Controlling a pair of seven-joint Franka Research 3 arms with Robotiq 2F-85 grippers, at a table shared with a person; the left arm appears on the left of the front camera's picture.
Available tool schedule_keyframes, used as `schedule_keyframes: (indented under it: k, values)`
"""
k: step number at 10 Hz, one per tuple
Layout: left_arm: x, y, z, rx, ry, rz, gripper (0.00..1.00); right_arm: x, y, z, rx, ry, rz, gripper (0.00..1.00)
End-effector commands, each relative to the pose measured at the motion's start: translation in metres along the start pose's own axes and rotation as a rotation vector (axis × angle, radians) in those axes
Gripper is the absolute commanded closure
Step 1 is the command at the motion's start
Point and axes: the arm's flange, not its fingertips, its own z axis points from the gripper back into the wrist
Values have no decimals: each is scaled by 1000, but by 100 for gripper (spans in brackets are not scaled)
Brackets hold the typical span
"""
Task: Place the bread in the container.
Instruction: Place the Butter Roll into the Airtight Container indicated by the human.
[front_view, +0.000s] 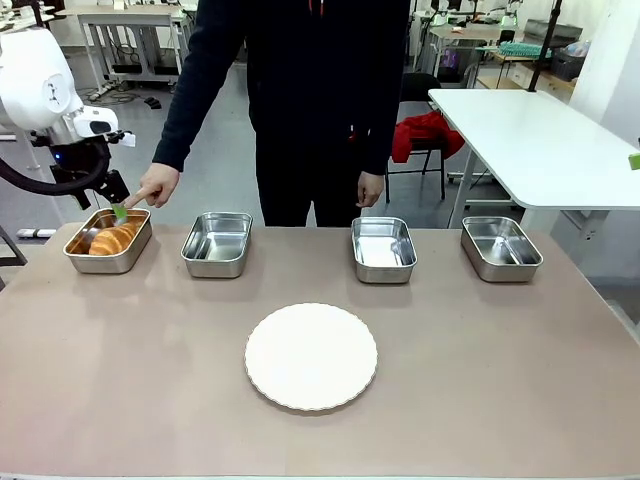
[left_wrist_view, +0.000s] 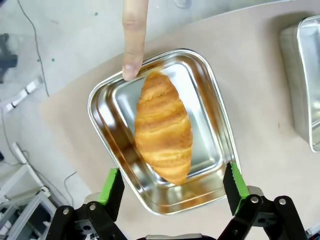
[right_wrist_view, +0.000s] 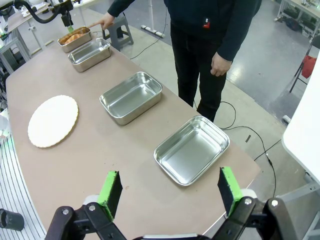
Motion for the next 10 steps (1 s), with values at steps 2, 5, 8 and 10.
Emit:
schedule_keyframes:
  k: [2,5,8,10]
  values:
    - [1,1,-12,-5,11,20,0,1,2,1,1,-9,3,0]
    - [0,1,-14,-8,17,5,0,1,2,1,1,-9,3,0]
    - [-66,-34,43,112,-173,63,0,1,2,1,1,-9,3,0]
    - [-102,-58,74,114,-230,45,0,1,2,1,1,-9,3,0]
